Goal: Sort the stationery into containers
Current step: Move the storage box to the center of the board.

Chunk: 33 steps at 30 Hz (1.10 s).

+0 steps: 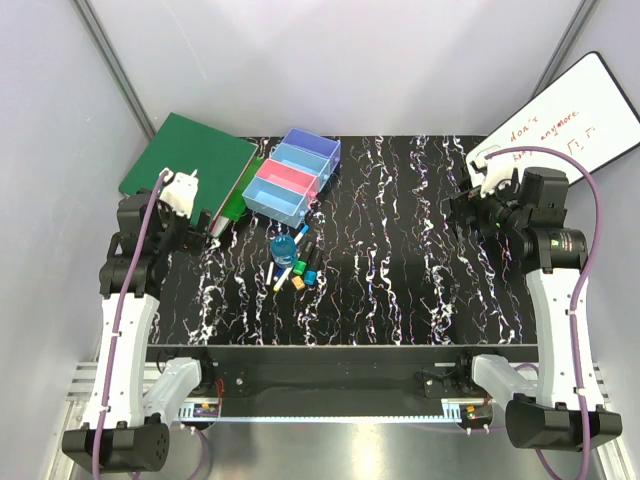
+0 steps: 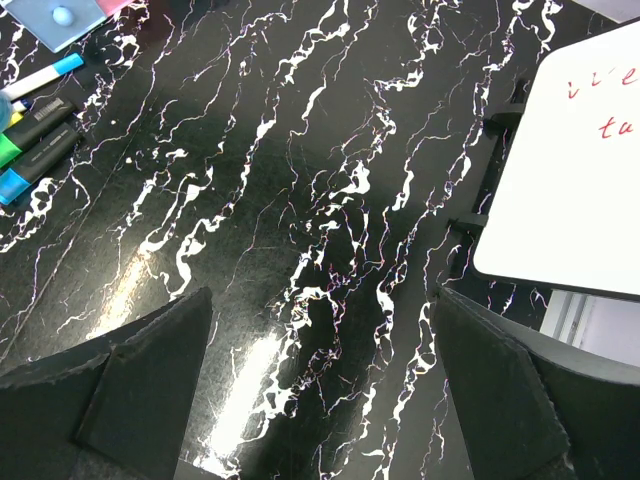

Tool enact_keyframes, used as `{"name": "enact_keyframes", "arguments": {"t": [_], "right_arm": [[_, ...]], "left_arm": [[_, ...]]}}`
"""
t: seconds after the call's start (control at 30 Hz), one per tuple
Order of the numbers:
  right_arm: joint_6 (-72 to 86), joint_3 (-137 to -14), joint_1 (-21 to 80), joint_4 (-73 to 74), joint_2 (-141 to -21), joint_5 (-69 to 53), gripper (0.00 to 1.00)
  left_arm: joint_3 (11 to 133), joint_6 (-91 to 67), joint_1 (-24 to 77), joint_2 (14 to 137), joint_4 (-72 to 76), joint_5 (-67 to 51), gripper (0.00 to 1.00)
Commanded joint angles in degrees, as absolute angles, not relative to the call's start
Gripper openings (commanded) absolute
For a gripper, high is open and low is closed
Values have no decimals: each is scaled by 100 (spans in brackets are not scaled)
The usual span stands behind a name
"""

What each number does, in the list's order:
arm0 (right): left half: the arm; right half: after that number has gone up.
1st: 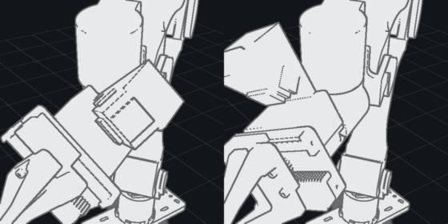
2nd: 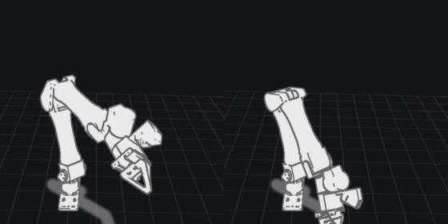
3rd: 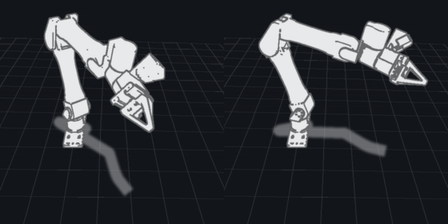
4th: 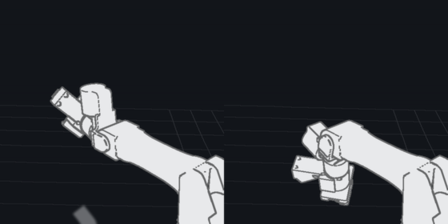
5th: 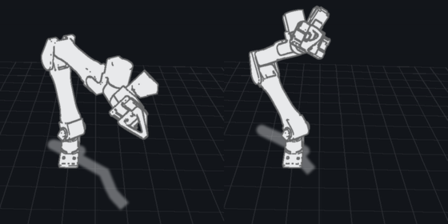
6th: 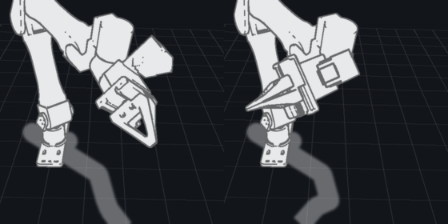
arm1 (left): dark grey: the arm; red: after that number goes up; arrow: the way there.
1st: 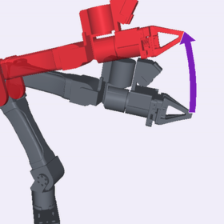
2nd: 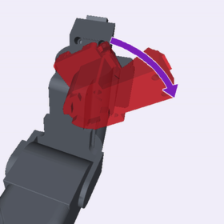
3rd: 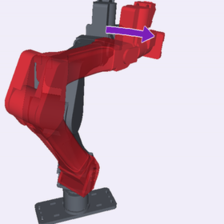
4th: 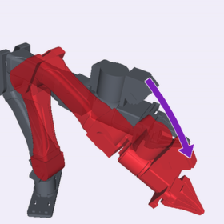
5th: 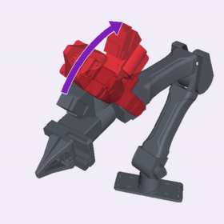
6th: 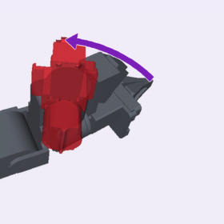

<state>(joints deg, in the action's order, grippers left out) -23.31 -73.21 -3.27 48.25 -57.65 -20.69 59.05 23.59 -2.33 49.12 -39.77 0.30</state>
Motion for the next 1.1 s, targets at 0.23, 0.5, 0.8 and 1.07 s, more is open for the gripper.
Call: {"name": "enact_keyframes", "arguments": {"t": [0.23, 0.5, 0.8, 1.07], "right_arm": [[-2697, -7540, -316, 4789, -5554, -2205, 100], [-3067, -8901, -220, 5923, -7363, -2980, 100], [-3806, -10369, 1414, 5440, -9595, -1389, 100], [-3253, -12819, 1968, 4659, -11907, -1292, 83]], "left_arm": [[5933, 2057, -255, 4746, -3533, 290, 99], [6091, 2259, -255, 4684, -3533, -97, 99], [5880, 2628, -246, 4658, -3568, -132, 99], [5713, 2742, -237, 4790, -3568, -369, 99]]}}
